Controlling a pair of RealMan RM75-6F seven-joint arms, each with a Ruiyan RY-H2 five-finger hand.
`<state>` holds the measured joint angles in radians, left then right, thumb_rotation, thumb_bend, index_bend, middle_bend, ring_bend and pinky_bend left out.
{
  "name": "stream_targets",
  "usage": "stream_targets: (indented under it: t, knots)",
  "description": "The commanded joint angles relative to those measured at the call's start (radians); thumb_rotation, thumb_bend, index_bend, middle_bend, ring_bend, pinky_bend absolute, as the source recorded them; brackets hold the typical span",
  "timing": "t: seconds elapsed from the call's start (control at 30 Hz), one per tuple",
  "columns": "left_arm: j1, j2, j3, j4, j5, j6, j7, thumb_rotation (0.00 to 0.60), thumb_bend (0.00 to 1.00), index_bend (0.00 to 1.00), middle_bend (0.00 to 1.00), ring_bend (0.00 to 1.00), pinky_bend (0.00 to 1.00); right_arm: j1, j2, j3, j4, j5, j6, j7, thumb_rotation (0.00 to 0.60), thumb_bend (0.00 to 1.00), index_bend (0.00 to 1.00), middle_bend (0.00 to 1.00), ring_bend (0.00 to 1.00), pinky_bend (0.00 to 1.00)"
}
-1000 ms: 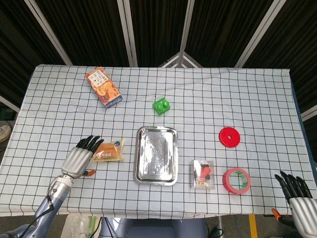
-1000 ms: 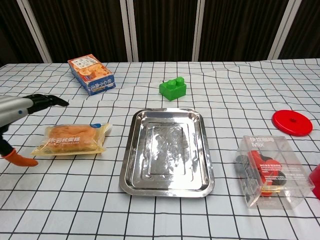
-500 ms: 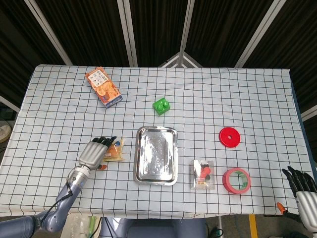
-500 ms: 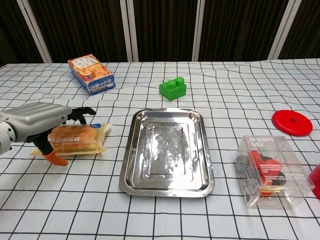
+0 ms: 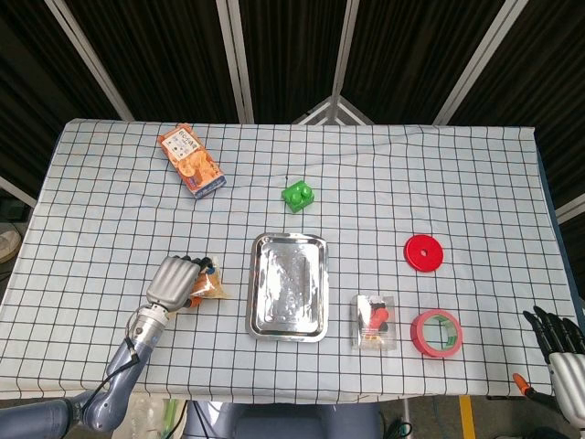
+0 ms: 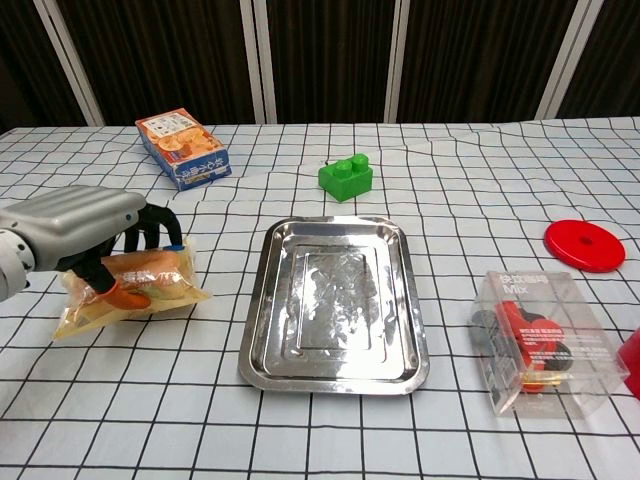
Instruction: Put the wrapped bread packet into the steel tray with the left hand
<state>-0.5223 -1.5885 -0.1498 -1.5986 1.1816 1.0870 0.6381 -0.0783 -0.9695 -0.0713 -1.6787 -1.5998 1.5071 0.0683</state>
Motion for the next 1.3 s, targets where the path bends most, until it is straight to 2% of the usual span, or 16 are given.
stream_targets:
  t: [0.03,0.2,0.37,0.5,0.63,0.67,0.73,0.8,0.83,0.9,1.0,1.13,1.23,1.3]
  knots:
    - [0.002,0.027,0.009,-0.074,0.051,0.042,-0.004,0.6,0.32,0.33,0.5,0.46,0.53,0.002,0.002,0.001,-0.002,0.003,-0.004,0.003,0.6,0.3,0.0,0.0,0.0,0.0]
    - [-0.067,0.0,-0.039,-0.13,0.034,0.016,0.066,0.6,0.31,0.32,0.49,0.46,0.53,0.007,0.011,0.002,-0.003,0.01,-0.013,0.023,0.6,0.3,0.0,0.0,0.0,0.0]
    - [-0.197,-0.134,-0.122,-0.077,-0.071,-0.04,0.174,0.6,0.31,0.33,0.49,0.46,0.52,0.011,0.024,0.008,0.011,0.021,-0.016,0.072,0.6,0.3,0.0,0.0,0.0,0.0]
    - [-0.271,-0.231,-0.133,0.003,-0.112,-0.066,0.216,0.6,0.3,0.32,0.47,0.45,0.52,0.006,0.031,0.016,0.019,0.034,-0.003,0.101,0.6,0.3,0.0,0.0,0.0,0.0]
    - [-0.311,-0.287,-0.125,0.054,-0.139,-0.088,0.23,0.6,0.3,0.32,0.43,0.42,0.49,-0.01,0.025,0.023,0.019,0.047,0.027,0.075,0.6,0.3,0.0,0.0,0.0,0.0]
    - [-0.322,-0.305,-0.121,0.073,-0.146,-0.089,0.233,0.6,0.29,0.3,0.4,0.38,0.46,-0.015,0.024,0.022,0.017,0.044,0.035,0.074,0.6,0.3,0.0,0.0,0.0,0.0]
    - [-0.33,-0.321,-0.107,0.088,-0.167,-0.09,0.25,0.6,0.26,0.2,0.26,0.24,0.35,-0.021,0.026,0.019,0.018,0.039,0.045,0.081,0.6,0.3,0.0,0.0,0.0,0.0]
    - [-0.333,-0.313,-0.09,0.068,-0.217,-0.095,0.284,0.6,0.19,0.03,0.06,0.05,0.23,-0.028,0.026,0.019,0.023,0.039,0.055,0.086,0.6,0.3,0.0,0.0,0.0,0.0]
    - [-0.334,-0.302,-0.084,0.047,-0.242,-0.091,0.309,0.6,0.17,0.01,0.02,0.01,0.21,-0.031,0.027,0.019,0.024,0.038,0.058,0.089,0.6,0.3,0.0,0.0,0.0,0.0]
    - [-0.331,-0.281,-0.077,-0.001,-0.252,-0.065,0.329,0.6,0.13,0.0,0.0,0.0,0.16,-0.034,0.027,0.017,0.028,0.036,0.061,0.094,0.6,0.3,0.0,0.0,0.0,0.0]
    - [-0.307,-0.228,-0.059,-0.097,-0.195,-0.008,0.307,0.6,0.11,0.0,0.0,0.0,0.12,-0.039,0.025,0.011,0.029,0.026,0.067,0.086,0.6,0.3,0.0,0.0,0.0,0.0]
    - [-0.272,-0.143,-0.015,-0.223,-0.133,0.046,0.302,0.6,0.11,0.0,0.0,0.0,0.11,-0.047,0.021,0.003,0.023,0.005,0.082,0.071,0.6,0.3,0.0,0.0,0.0,0.0]
    - [-0.216,-0.042,0.068,-0.355,-0.065,0.117,0.322,0.6,0.11,0.0,0.0,0.0,0.08,-0.054,0.018,0.0,0.018,-0.013,0.101,0.056,0.6,0.3,0.0,0.0,0.0,0.0]
    - [-0.143,0.034,0.161,-0.42,0.031,0.209,0.318,0.6,0.09,0.0,0.0,0.0,0.04,-0.066,0.013,0.003,0.016,-0.02,0.127,0.038,0.6,0.3,0.0,0.0,0.0,0.0]
